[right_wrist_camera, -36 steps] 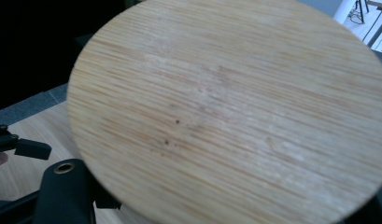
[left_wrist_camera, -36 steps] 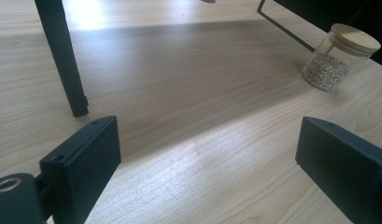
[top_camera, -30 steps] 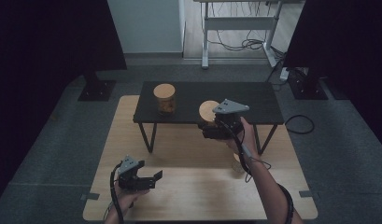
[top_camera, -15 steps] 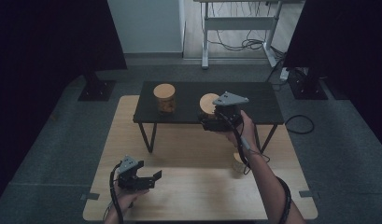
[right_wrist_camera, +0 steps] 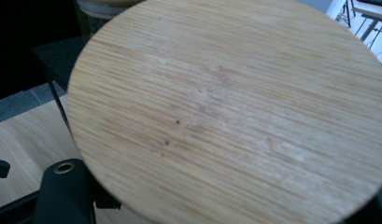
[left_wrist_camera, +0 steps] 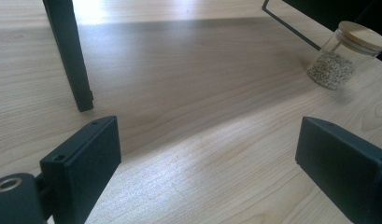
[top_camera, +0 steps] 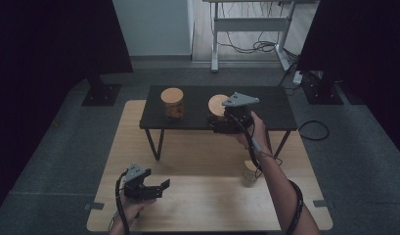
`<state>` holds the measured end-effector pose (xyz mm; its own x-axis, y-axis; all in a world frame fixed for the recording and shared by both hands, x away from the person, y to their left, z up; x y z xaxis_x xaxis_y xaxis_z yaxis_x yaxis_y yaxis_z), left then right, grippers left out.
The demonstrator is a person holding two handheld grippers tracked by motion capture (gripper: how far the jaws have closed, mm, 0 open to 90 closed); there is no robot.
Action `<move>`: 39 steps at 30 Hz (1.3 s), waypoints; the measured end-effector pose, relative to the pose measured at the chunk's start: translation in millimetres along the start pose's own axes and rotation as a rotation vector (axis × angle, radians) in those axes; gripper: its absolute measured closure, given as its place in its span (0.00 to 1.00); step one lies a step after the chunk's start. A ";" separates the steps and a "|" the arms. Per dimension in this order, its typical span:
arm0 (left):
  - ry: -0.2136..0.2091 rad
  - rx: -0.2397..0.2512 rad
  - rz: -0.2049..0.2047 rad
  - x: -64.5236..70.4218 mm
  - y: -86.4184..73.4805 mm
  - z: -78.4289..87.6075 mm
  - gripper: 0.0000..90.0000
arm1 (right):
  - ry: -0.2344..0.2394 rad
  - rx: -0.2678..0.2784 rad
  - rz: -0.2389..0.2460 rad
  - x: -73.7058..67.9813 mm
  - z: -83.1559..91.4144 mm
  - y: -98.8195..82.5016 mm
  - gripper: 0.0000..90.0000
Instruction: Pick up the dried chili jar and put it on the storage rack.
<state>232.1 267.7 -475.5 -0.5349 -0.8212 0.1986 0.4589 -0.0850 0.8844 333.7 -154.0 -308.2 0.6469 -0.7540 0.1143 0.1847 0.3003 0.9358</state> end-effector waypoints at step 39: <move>-0.002 -0.017 -0.004 -1.7 -2.2 -4.1 0.07 | -0.006 -0.038 -0.095 24.0 -36.8 -6.9 0.28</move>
<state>234.9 267.0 -479.5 -0.5379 -0.8199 0.1961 0.4687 -0.0975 0.8780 375.1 -152.6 -324.2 0.6206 -0.7836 0.0280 0.2728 0.2492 0.9292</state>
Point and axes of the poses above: each handheld gripper's, and its own axes: z roughly backward along the jaws, y roughly out of its top, x roughly to its right, the point moved 6 cm from there along -z, roughly forward along the jaws, and after that the axes turned 4 degrees about x, right-handed, at the moved point
